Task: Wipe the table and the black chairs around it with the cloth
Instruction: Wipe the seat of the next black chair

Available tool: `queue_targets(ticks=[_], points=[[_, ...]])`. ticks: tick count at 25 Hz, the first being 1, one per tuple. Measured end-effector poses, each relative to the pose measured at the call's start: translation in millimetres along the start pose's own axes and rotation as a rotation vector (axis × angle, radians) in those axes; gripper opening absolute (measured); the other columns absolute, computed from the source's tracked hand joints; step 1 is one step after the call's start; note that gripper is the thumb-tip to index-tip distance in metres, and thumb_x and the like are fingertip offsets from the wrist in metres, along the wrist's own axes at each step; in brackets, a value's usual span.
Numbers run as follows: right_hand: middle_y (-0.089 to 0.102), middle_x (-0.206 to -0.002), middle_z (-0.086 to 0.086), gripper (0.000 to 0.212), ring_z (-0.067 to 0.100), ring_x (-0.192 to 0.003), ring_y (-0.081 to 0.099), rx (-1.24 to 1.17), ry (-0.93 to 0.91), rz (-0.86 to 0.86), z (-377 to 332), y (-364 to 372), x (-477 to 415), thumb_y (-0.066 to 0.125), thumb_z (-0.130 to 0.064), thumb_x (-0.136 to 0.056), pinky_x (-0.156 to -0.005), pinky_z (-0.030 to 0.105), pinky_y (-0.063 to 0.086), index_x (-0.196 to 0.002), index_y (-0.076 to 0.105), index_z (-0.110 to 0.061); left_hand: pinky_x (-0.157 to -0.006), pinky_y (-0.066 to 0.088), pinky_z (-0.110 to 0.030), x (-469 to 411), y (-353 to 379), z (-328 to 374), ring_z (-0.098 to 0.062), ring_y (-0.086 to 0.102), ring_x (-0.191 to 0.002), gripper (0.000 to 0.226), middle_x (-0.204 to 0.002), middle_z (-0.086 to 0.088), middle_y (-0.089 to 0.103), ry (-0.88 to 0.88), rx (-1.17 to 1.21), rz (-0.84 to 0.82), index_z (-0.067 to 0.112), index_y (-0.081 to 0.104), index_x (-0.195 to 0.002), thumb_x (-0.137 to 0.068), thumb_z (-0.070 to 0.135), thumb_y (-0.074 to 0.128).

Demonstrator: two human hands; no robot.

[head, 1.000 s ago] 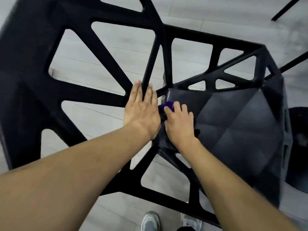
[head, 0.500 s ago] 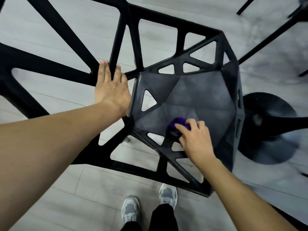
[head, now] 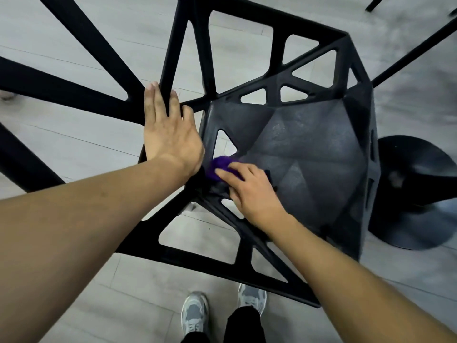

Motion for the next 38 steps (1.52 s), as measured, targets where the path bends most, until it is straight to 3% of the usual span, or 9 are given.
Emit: queue_targets(ticks=[2, 6, 9, 12, 16, 22, 29, 33, 38], points=[[0.064, -0.121, 0.014, 0.048, 0.036, -0.1, 0.061, 0.115, -0.067, 0.026, 52.6, -33.7, -0.5, 0.049, -0.014, -0.084, -0.085, 0.044, 0.05, -0.129, 0.067, -0.018, -0.124, -0.009, -0.057, 1.8, -1.2, -2.2, -0.051, -0.006, -0.152, 0.055, -0.167, -0.019, 0.015, 0.0, 0.028, 0.021, 0.007, 0.038, -0.146, -0.1, 0.032, 0.024], [0.062, -0.125, 0.017, 0.048, 0.04, -0.108, 0.059, 0.109, 0.464, 0.276, 133.8, -67.9, -18.5, 0.054, -0.011, -0.082, -0.093, 0.046, 0.046, -0.129, 0.066, -0.015, -0.124, -0.01, -0.058, 0.0, 2.0, 5.5, -0.053, -0.005, -0.152, 0.054, -0.166, -0.02, 0.019, -0.036, 0.025, 0.028, 0.007, 0.043, -0.142, -0.1, 0.033, 0.02], [0.063, -0.125, 0.015, 0.051, 0.036, -0.108, 0.059, -0.043, 0.035, 0.06, 15.8, -18.5, 23.0, 0.054, -0.012, -0.08, -0.093, 0.047, 0.049, -0.129, 0.068, -0.018, -0.124, -0.009, -0.058, -1.9, 0.5, 5.4, -0.053, -0.004, -0.152, 0.054, -0.166, -0.02, 0.019, -0.041, 0.043, 0.013, 0.006, 0.044, -0.141, -0.101, 0.033, 0.021], [0.064, -0.125, 0.015, 0.051, 0.036, -0.107, 0.061, 0.052, -0.206, -0.087, 51.0, -35.7, 16.0, 0.064, -0.005, -0.082, -0.093, 0.047, 0.051, -0.13, 0.066, -0.018, -0.124, -0.008, -0.057, -2.2, 1.5, 1.6, -0.053, -0.004, -0.152, 0.055, -0.166, -0.019, 0.019, -0.067, 0.011, -0.001, 0.004, 0.046, -0.14, -0.1, 0.033, 0.022], [0.063, -0.125, 0.015, 0.051, 0.036, -0.109, 0.06, 0.076, 0.329, 0.16, 125.8, -84.2, 22.7, 0.061, -0.006, -0.078, -0.095, 0.048, 0.046, -0.127, 0.068, -0.016, -0.124, -0.002, -0.06, -4.8, 3.0, 13.2, -0.055, 0.0, -0.151, 0.054, -0.167, -0.022, 0.014, -0.14, 0.143, 0.106, 0.001, 0.046, -0.137, -0.097, 0.035, 0.035], [0.061, -0.127, 0.01, 0.054, 0.03, -0.113, 0.056, 0.038, 0.078, -0.02, 80.5, -98.8, 133.4, 0.065, -0.007, -0.08, -0.096, 0.045, 0.046, -0.132, 0.064, -0.02, -0.125, 0.018, -0.051, 33.1, 42.3, 161.3, -0.041, 0.018, -0.153, 0.063, -0.171, -0.011, 0.008, 0.496, 0.445, 0.057, 0.026, 0.015, -0.162, -0.103, 0.046, 0.019], [0.054, -0.132, 0.013, 0.05, 0.033, -0.117, 0.052, 0.132, 0.437, 0.215, 250.4, -144.1, -1.3, 0.043, -0.019, -0.092, -0.101, 0.037, 0.041, -0.14, 0.055, -0.023, -0.127, -0.003, -0.045, 31.7, 80.4, 178.1, -0.033, -0.004, -0.157, 0.062, -0.171, -0.004, -0.008, 0.505, 0.513, 0.034, 0.034, -0.002, -0.162, -0.106, 0.052, 0.016], [0.056, -0.131, 0.011, 0.048, 0.033, -0.117, 0.053, 0.114, 0.419, 0.254, 199.2, -133.3, 56.8, 0.051, -0.015, -0.087, -0.1, 0.041, 0.04, -0.134, 0.061, -0.023, -0.127, 0.0, -0.045, 29.1, 74.3, 177.8, -0.035, -0.002, -0.157, 0.063, -0.171, -0.004, -0.006, 0.546, 0.523, -0.037, 0.033, 0.002, -0.163, -0.107, 0.049, 0.026], [0.056, -0.134, 0.006, 0.047, 0.032, -0.123, 0.051, 0.017, 0.211, -0.054, 83.9, -93.9, 173.9, 0.051, -0.015, -0.088, -0.107, 0.042, 0.033, -0.133, 0.064, -0.023, -0.126, 0.002, -0.033, 4.8, 60.8, 155.9, -0.031, 0.007, -0.157, 0.066, -0.171, -0.006, 0.001, 0.728, 0.56, -0.16, 0.021, 0.009, -0.163, -0.107, 0.023, 0.044]])
Point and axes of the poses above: each hand's wrist, its own x-axis away from the middle knuckle, its own y-axis out of the palm, z = x × y, the point moved 8 cm from there along -x, towards the middle knuckle
